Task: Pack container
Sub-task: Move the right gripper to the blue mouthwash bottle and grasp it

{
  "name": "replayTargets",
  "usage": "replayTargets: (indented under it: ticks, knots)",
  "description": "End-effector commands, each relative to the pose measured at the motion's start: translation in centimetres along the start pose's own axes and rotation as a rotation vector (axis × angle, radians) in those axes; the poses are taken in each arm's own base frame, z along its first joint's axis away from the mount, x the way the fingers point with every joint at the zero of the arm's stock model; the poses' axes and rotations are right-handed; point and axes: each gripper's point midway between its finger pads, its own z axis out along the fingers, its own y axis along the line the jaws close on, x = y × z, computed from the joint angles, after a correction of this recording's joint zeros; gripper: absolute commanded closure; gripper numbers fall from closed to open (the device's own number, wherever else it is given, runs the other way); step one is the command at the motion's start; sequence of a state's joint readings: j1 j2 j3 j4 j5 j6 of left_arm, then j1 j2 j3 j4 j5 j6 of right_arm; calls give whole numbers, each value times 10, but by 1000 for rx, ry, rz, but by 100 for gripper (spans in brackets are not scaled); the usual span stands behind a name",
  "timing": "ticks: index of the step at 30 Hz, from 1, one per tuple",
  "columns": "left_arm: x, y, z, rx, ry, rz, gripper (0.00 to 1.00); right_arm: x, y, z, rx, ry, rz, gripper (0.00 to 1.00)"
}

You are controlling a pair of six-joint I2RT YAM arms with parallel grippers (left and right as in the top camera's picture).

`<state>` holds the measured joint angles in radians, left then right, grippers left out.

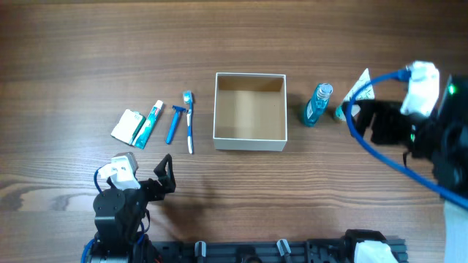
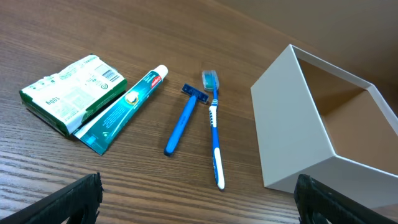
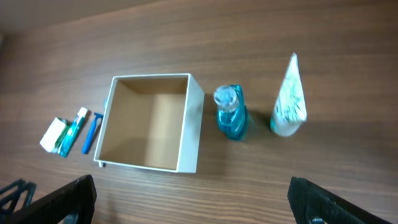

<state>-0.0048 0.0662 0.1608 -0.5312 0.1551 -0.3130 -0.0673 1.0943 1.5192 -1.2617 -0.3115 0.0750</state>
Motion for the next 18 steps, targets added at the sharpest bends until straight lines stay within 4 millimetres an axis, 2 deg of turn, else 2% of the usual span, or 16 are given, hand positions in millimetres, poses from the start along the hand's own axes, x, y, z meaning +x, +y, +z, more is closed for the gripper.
replayTargets:
  ticks: [1, 3, 5, 8, 11, 13, 18]
  knots:
    - [6, 0, 2, 7, 14, -8, 0, -16, 24, 17, -110, 49, -5, 0]
    - [6, 0, 2, 7, 14, -8, 0, -18, 29, 29, -160, 71, -38, 0]
    - [6, 0, 2, 7, 14, -8, 0, -19, 18, 45, -101, 104, -33, 0]
    - [6, 0, 2, 7, 14, -8, 0, -7, 6, 78, 1, 217, -30, 0]
    - [6, 0, 2, 7, 14, -8, 0, 12, 0, 120, 117, 349, -42, 0]
    - [6, 0, 2, 7, 14, -8, 0, 16, -4, 137, 171, 380, -43, 0]
    - [6, 0, 2, 7, 14, -8, 0, 19, -24, 173, 321, 397, 101, 0]
